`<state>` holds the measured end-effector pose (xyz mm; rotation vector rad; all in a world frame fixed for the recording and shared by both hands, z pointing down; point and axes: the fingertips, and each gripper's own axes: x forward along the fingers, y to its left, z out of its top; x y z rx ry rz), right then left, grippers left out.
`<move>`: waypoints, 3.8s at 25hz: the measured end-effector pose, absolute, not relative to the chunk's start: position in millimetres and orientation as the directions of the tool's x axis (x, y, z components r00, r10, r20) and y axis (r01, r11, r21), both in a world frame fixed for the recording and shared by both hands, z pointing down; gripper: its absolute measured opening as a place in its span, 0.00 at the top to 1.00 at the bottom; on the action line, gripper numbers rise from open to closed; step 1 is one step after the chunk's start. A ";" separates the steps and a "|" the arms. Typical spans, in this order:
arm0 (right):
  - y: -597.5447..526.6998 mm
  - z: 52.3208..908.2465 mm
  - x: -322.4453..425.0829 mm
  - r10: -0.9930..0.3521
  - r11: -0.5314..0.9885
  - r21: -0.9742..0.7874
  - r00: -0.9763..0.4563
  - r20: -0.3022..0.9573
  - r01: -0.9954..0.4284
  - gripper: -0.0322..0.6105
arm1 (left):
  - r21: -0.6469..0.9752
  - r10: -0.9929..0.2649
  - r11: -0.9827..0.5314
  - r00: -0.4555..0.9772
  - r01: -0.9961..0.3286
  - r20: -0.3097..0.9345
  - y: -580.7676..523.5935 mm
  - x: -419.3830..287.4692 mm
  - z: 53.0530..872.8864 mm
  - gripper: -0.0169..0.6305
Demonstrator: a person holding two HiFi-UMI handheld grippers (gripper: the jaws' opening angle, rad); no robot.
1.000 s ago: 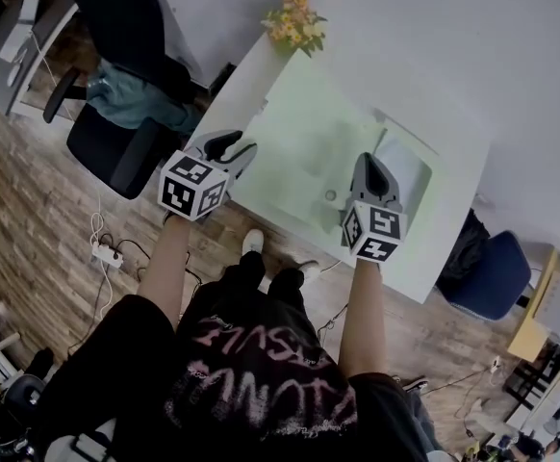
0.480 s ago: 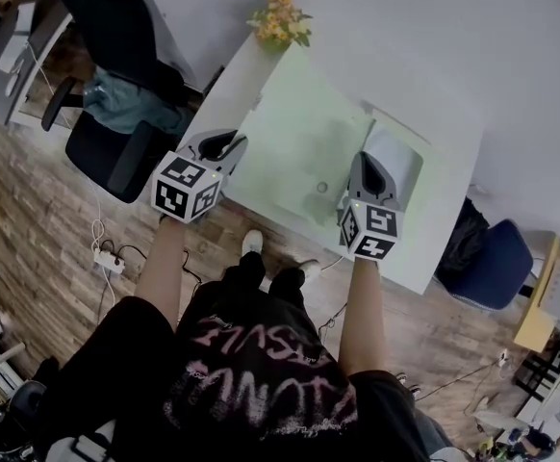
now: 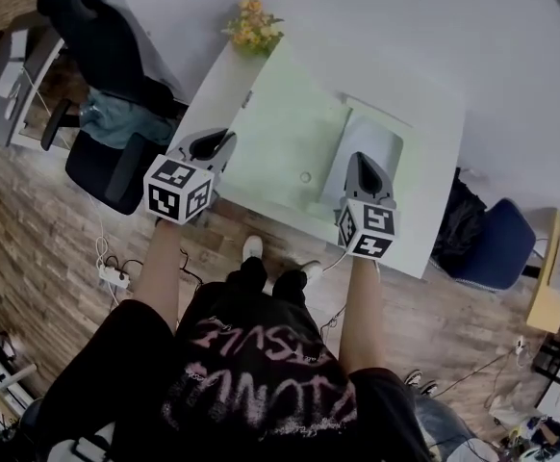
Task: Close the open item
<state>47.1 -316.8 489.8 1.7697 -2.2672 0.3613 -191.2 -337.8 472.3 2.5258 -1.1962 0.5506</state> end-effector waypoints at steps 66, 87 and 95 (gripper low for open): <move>-181.1 553.1 284.9 -0.908 -0.071 -0.157 -0.002 0.420 -0.985 0.94 | -0.218 -0.397 -0.912 0.621 -0.346 0.675 -207.3 161.1 546.0 0.89; -208.3 580.5 250.6 -0.875 0.053 -0.190 -0.137 0.465 -0.980 0.94 | -0.212 -0.317 -0.946 0.569 -0.245 0.759 -187.5 177.5 597.7 0.79; -212.2 580.2 250.0 -0.874 0.049 -0.193 -0.136 0.466 -0.980 0.94 | 0.046 -0.213 -0.930 0.637 -0.365 0.741 -200.5 174.5 595.0 0.81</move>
